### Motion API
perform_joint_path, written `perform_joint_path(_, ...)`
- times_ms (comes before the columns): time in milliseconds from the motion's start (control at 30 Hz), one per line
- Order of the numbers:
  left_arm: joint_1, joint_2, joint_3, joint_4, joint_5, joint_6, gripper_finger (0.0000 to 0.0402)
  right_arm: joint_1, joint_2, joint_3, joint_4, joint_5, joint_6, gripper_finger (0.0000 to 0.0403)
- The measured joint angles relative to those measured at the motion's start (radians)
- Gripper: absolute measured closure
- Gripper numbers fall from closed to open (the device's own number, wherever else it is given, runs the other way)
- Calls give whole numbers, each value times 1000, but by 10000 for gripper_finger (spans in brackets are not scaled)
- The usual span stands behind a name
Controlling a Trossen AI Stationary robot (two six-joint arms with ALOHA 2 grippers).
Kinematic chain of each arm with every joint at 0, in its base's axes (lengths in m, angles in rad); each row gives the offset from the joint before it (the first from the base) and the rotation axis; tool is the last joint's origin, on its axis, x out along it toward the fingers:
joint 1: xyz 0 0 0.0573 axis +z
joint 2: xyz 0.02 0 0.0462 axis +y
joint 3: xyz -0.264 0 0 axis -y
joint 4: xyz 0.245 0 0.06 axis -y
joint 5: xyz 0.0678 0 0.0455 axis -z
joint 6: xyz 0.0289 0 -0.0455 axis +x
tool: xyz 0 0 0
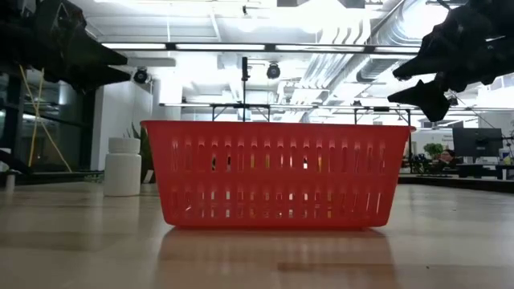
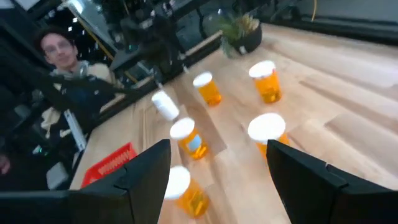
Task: Pick and place pill bottles into a basket
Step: Put the orange pill bottle into the red bin
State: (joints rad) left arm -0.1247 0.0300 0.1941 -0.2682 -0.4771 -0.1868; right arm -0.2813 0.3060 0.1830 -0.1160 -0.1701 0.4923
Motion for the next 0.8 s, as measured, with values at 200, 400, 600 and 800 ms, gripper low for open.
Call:
perform_joint_path(200,0,54,129,-167,24,3,94,0,134,161,-177,-20,-142,147)
perform_joint_path(400,0,190,205,-246,94,-27,94,0,354,386,-454,-24,-244,147)
perform_joint_path(600,0,391,282,-283,180,-31,94,1,625,591,-655,-71,-314,147)
perform_joint_path(800,0,523,330,-284,179,-31,94,3,887,757,-747,-90,-362,147)
